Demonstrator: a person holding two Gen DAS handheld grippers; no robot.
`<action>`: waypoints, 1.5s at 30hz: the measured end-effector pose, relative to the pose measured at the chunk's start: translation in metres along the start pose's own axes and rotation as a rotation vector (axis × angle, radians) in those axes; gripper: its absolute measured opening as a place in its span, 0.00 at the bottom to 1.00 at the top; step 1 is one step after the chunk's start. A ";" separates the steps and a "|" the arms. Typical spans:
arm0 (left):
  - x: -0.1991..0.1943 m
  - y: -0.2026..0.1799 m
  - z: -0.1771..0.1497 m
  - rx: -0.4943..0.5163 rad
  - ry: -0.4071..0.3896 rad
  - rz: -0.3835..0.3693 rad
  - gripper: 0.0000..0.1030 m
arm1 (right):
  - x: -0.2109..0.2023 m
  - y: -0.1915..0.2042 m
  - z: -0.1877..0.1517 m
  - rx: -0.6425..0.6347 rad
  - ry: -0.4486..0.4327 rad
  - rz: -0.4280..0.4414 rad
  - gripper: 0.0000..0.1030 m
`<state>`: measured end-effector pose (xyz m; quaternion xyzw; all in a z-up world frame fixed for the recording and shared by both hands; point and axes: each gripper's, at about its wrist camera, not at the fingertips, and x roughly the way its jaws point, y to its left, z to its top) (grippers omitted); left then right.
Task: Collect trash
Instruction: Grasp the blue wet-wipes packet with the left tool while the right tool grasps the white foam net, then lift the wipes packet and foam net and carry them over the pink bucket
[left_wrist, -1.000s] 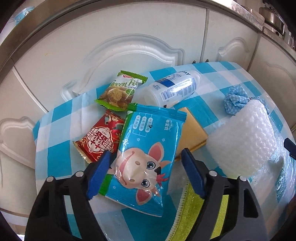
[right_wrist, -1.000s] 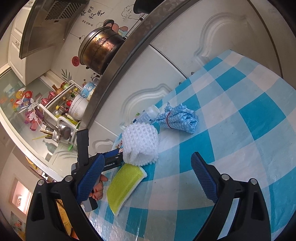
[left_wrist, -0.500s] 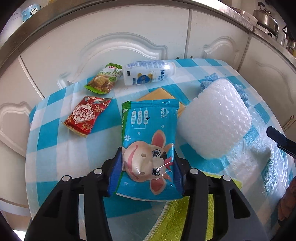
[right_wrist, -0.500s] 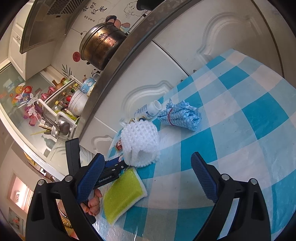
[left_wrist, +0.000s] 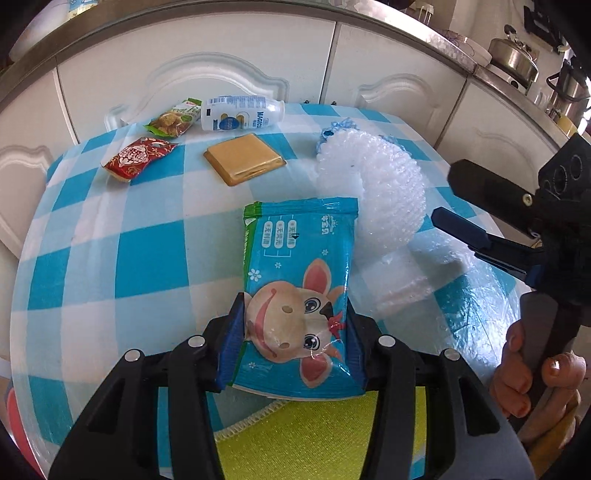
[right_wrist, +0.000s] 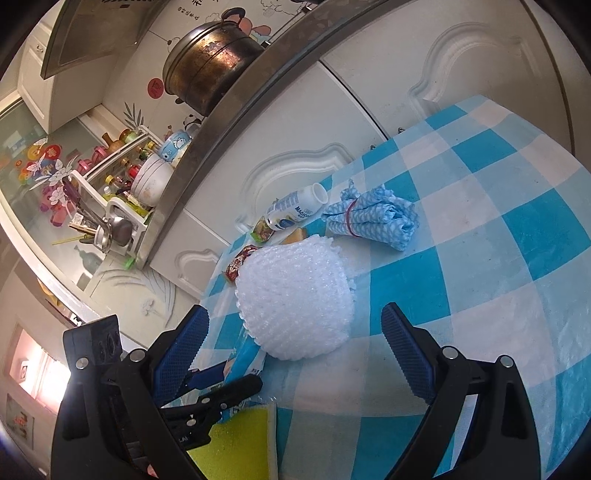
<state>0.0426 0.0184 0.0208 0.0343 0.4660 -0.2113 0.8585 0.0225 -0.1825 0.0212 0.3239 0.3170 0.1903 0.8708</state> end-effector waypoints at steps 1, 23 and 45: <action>-0.001 -0.002 -0.003 -0.009 -0.001 -0.005 0.47 | 0.002 0.002 0.000 -0.012 0.009 -0.002 0.91; -0.014 0.001 -0.019 -0.100 -0.032 -0.044 0.47 | 0.031 0.029 -0.014 -0.212 0.089 -0.175 0.48; -0.053 0.052 -0.042 -0.269 -0.120 -0.051 0.46 | 0.019 0.034 -0.015 -0.223 0.042 -0.121 0.32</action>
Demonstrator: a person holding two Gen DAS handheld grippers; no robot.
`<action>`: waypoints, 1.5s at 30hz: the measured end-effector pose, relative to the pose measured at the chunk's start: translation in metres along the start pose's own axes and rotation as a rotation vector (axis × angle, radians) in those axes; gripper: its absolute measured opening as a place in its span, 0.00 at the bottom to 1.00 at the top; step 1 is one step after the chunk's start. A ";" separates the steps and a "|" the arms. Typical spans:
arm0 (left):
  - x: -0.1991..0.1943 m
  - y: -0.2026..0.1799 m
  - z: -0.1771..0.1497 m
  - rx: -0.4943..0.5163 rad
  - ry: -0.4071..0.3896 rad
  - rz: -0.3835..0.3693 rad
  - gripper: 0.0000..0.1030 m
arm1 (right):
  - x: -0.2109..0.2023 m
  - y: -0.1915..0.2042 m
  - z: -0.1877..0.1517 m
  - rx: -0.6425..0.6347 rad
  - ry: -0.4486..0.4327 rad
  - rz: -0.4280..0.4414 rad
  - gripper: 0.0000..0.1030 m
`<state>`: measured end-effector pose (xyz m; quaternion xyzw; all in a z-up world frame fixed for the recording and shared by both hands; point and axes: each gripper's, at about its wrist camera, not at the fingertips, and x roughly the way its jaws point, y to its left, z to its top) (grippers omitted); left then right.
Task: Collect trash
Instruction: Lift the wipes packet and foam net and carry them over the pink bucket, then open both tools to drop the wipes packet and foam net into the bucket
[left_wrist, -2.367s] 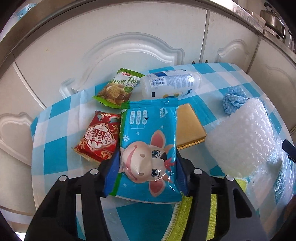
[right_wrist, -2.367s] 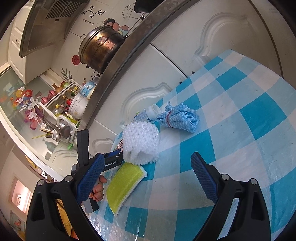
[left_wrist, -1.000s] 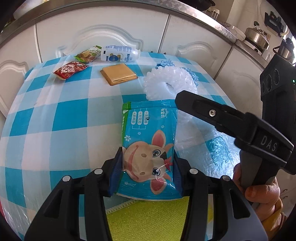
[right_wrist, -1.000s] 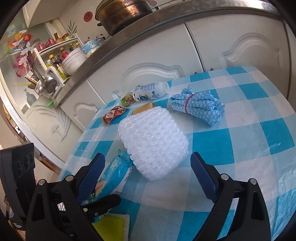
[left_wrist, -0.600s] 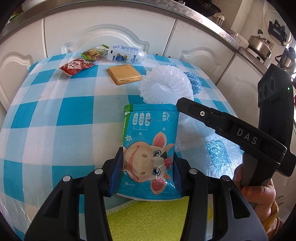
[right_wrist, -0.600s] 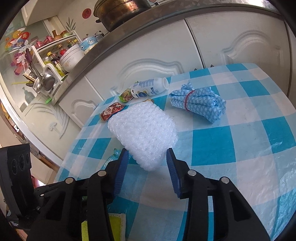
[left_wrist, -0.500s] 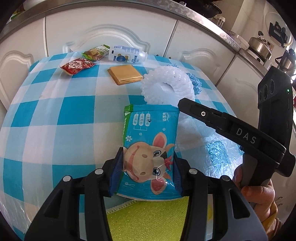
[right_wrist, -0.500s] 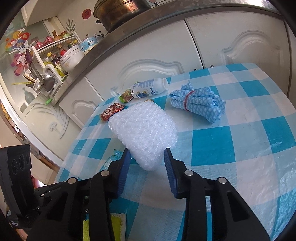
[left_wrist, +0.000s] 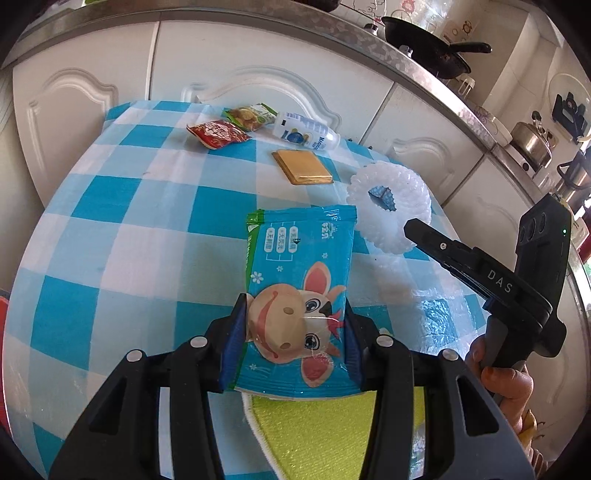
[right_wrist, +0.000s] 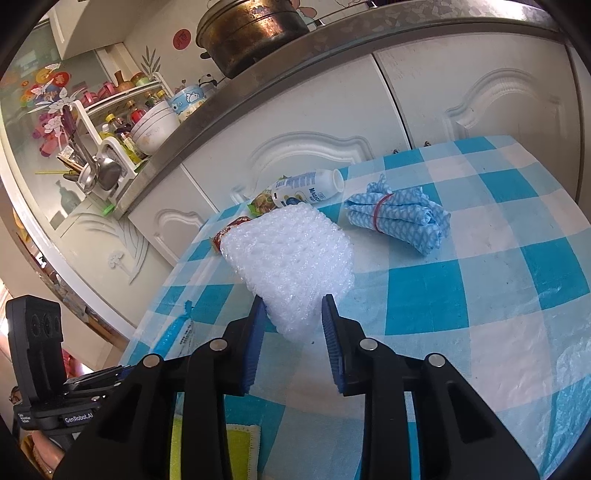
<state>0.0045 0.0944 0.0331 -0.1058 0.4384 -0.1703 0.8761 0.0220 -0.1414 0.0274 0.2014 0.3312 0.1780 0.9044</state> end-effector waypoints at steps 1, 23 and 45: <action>-0.005 0.003 -0.001 -0.005 -0.007 0.003 0.46 | -0.001 0.000 0.000 -0.001 -0.003 0.008 0.32; -0.148 0.135 -0.066 -0.192 -0.178 0.235 0.46 | -0.038 0.072 -0.007 -0.088 -0.075 0.172 0.32; -0.176 0.279 -0.138 -0.506 -0.222 0.344 0.46 | 0.042 0.311 -0.105 -0.507 0.319 0.336 0.32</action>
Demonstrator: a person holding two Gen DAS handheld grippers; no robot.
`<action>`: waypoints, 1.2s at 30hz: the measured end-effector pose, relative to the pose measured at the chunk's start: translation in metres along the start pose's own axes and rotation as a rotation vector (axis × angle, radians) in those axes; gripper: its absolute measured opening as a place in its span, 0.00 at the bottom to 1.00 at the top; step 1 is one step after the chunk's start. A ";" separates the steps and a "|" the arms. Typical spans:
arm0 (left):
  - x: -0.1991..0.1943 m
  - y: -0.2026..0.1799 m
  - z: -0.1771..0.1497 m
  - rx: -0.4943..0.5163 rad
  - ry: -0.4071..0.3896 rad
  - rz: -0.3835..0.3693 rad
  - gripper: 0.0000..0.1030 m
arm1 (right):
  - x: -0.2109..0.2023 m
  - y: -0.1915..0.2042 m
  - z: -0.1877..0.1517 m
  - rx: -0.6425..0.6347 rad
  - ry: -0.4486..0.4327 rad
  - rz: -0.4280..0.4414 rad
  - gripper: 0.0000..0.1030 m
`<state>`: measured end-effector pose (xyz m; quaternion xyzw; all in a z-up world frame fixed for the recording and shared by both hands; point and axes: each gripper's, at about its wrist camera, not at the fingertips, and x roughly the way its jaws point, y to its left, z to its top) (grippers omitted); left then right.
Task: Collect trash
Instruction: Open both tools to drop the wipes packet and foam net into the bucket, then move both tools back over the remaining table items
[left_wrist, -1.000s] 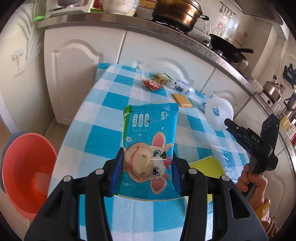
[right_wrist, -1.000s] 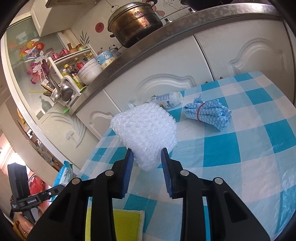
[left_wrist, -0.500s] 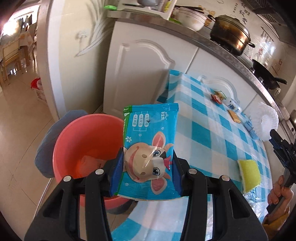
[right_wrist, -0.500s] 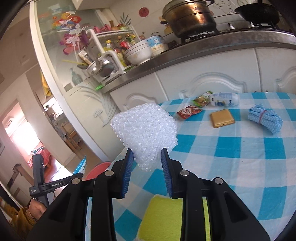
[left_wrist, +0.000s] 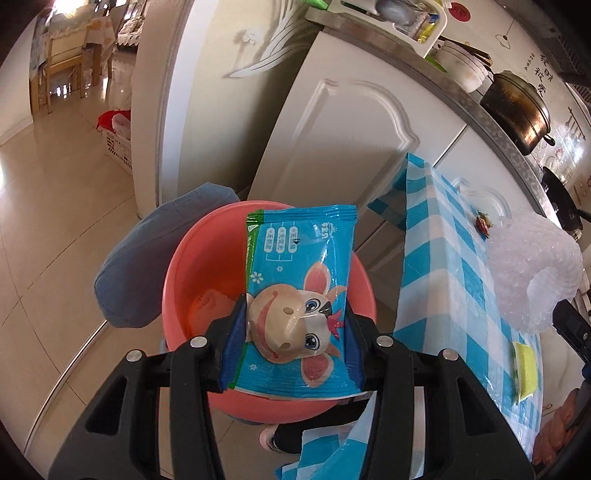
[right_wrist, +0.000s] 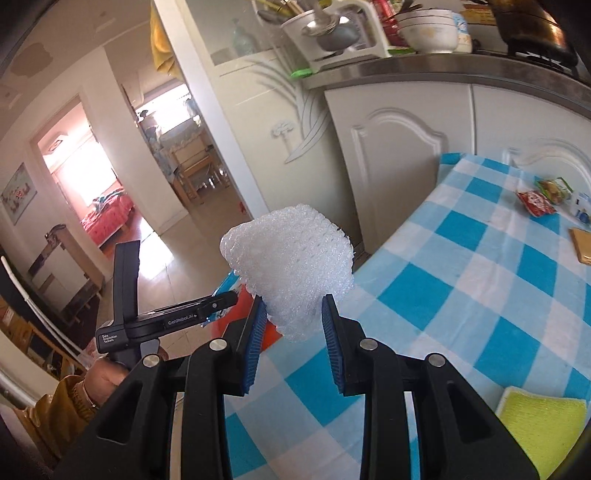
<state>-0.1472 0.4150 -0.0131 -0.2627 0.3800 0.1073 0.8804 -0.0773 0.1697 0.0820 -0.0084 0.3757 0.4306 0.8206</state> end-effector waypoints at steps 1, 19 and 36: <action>0.001 0.003 0.000 -0.007 -0.001 0.003 0.46 | 0.008 0.006 0.002 -0.016 0.015 0.000 0.32; -0.005 0.019 0.003 0.017 -0.099 0.042 0.82 | 0.049 0.016 -0.011 -0.031 0.068 -0.075 0.78; -0.045 0.028 -0.004 -0.118 -0.176 0.035 0.86 | -0.078 -0.090 -0.021 0.292 -0.315 -0.155 0.89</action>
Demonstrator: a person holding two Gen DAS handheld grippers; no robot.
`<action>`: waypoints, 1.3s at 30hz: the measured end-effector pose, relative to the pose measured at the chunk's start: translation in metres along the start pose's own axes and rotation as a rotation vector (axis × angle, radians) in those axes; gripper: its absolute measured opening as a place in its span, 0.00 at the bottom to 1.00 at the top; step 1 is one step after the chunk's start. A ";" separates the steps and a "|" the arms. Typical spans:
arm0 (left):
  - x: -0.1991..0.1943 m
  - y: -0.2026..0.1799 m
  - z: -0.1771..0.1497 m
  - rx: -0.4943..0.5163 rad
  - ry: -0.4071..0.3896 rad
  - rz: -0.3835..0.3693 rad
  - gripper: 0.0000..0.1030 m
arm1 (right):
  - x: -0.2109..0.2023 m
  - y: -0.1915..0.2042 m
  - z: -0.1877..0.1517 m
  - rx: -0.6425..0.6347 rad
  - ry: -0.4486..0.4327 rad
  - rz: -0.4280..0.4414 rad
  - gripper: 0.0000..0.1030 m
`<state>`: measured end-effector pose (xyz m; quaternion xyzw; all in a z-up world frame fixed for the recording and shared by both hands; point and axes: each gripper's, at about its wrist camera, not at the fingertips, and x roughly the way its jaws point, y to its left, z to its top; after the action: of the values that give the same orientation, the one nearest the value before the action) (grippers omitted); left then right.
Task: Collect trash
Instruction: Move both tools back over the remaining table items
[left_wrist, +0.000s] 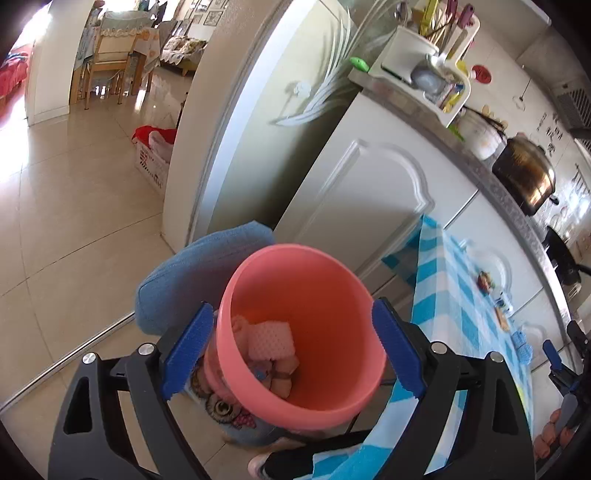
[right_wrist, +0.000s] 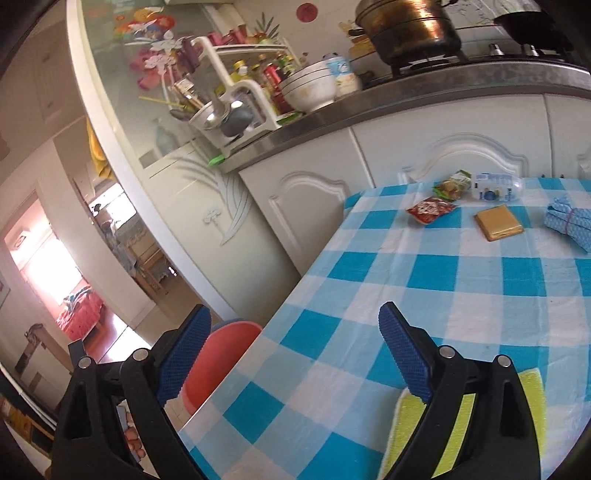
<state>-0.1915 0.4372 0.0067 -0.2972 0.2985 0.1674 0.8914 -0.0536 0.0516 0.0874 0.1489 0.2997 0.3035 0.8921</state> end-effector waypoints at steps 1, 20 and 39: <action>-0.001 -0.002 0.001 0.010 0.010 0.005 0.86 | -0.003 -0.007 0.000 0.016 -0.010 -0.003 0.89; -0.011 -0.138 -0.031 0.328 0.108 -0.050 0.89 | -0.065 -0.148 -0.005 0.241 -0.128 -0.117 0.92; 0.131 -0.439 -0.005 0.493 0.138 -0.290 0.89 | -0.105 -0.202 -0.005 0.285 -0.176 -0.152 0.92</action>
<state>0.1151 0.1133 0.1092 -0.1217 0.3444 -0.0599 0.9290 -0.0320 -0.1698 0.0403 0.2766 0.2707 0.1755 0.9052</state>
